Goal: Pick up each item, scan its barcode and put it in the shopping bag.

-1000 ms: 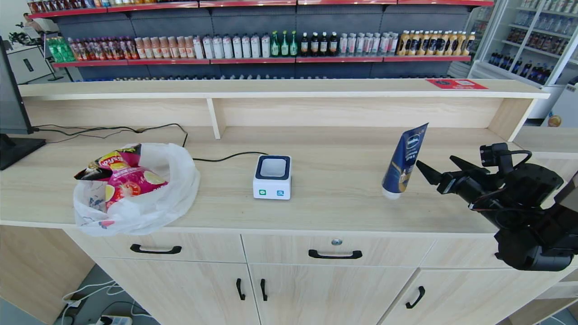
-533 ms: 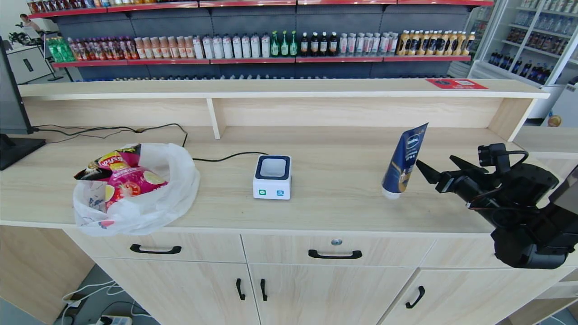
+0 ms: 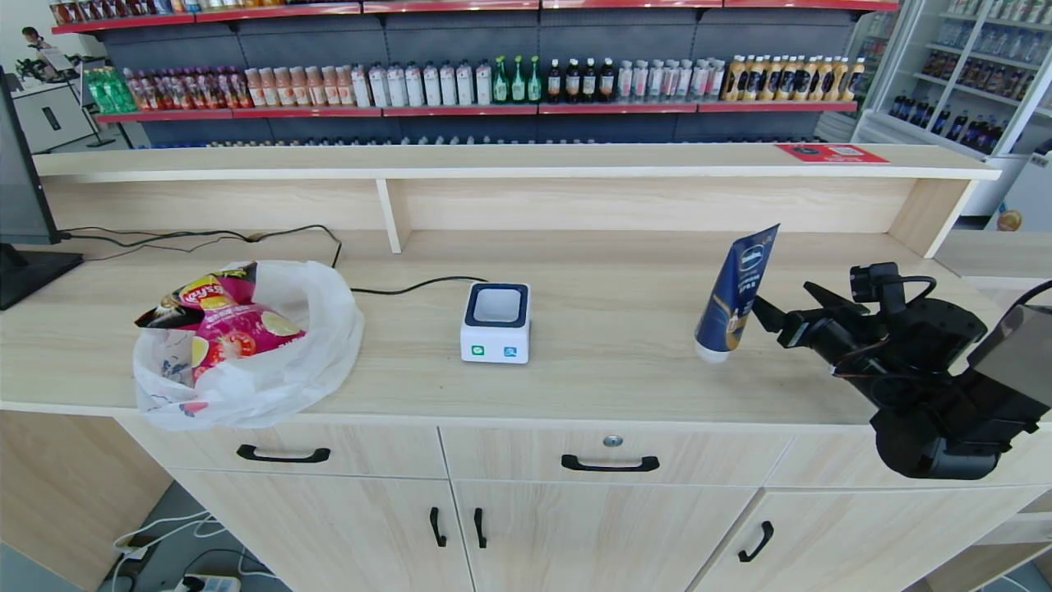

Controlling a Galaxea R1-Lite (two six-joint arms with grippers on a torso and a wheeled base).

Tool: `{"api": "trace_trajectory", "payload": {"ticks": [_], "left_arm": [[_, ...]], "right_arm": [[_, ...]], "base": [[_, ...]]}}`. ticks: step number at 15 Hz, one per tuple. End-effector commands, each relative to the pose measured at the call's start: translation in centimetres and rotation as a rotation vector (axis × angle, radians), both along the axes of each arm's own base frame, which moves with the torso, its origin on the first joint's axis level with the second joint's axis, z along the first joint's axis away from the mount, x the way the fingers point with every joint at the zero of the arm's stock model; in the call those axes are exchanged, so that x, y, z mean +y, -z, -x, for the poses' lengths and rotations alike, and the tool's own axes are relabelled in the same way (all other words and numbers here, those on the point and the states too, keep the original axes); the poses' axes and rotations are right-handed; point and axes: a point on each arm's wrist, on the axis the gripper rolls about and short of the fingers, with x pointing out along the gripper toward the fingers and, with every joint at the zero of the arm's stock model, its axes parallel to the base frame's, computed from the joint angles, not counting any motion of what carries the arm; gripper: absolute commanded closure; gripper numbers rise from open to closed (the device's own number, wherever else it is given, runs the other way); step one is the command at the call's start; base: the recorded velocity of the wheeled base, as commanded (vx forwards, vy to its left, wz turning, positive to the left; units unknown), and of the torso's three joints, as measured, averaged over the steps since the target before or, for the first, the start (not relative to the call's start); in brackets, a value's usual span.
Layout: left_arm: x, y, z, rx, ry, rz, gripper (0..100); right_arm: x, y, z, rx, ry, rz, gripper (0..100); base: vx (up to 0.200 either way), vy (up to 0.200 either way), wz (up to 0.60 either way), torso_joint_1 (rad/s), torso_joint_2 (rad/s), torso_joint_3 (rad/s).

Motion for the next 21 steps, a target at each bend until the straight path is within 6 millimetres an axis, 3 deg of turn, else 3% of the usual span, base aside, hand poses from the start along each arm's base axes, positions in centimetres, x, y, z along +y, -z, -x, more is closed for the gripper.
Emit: {"api": "trace_trajectory", "payload": {"ticks": [1,7,12,14,19,21], "left_arm": [[0.0,0.0,0.0,0.0,0.0,0.0,0],[0.0,0.0,0.0,0.0,0.0,0.0,0],[0.0,0.0,0.0,0.0,0.0,-0.001,0],[0.0,0.0,0.0,0.0,0.0,-0.001,0],[0.0,0.0,0.0,0.0,0.001,-0.004,0],[0.0,0.0,0.0,0.0,0.001,-0.004,0]], "right_arm": [[0.0,0.4,-0.5,-0.002,-0.002,0.0,0],[0.2,0.9,-1.4,-0.011,-0.01,-0.001,0],[-0.9,0.9,-1.5,-0.016,0.017,-0.004,0],[-2.0,-0.1,-0.1,-0.01,0.042,-0.015,0],[-1.6,-2.9,1.7,-0.048,0.039,-0.024,0],[-1.4,-2.5,2.4,-0.019,0.041,-0.022,0]], "base": [[0.0,0.0,0.0,0.0,0.0,0.0],[0.0,0.0,0.0,0.0,0.0,0.0],[0.0,0.0,0.0,0.0,0.0,0.0],[0.0,0.0,0.0,0.0,0.0,0.0],[0.0,0.0,0.0,0.0,0.0,0.0],[0.0,0.0,0.0,0.0,0.0,0.0]]}}
